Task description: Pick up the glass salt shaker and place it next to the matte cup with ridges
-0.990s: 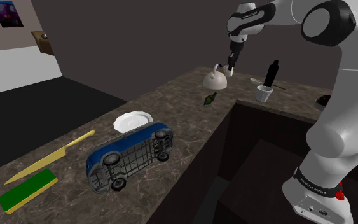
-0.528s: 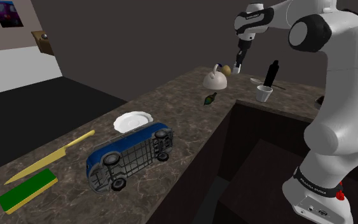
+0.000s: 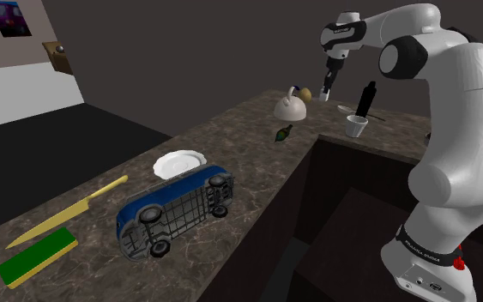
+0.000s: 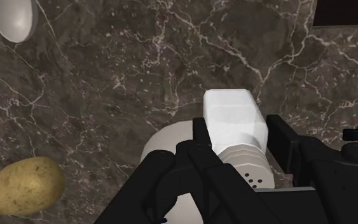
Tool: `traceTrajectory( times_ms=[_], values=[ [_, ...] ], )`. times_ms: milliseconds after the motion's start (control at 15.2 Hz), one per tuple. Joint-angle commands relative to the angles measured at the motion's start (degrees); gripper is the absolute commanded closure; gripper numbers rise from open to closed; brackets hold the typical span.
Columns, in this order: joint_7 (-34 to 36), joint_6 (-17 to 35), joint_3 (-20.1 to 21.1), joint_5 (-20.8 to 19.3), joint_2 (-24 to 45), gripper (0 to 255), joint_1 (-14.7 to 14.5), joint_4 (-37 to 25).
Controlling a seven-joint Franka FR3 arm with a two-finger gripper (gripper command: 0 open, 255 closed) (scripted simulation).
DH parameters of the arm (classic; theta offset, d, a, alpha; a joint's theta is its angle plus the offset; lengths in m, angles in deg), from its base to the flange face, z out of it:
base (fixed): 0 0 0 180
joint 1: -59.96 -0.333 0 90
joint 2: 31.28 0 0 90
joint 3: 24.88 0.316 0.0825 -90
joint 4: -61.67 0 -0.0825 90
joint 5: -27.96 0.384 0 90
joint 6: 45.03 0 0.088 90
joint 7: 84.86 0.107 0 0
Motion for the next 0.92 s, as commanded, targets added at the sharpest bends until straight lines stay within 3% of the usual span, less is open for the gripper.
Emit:
traceTrajectory(
  times_ms=[0, 858],
  values=[
    [-0.1, 1.5, 0.0, 0.1, 0.2, 255, 0.0, 1.2],
    [-0.4, 10.9, 0.2, 0.3, 1.1, 255, -0.2, 9.8]
  ],
)
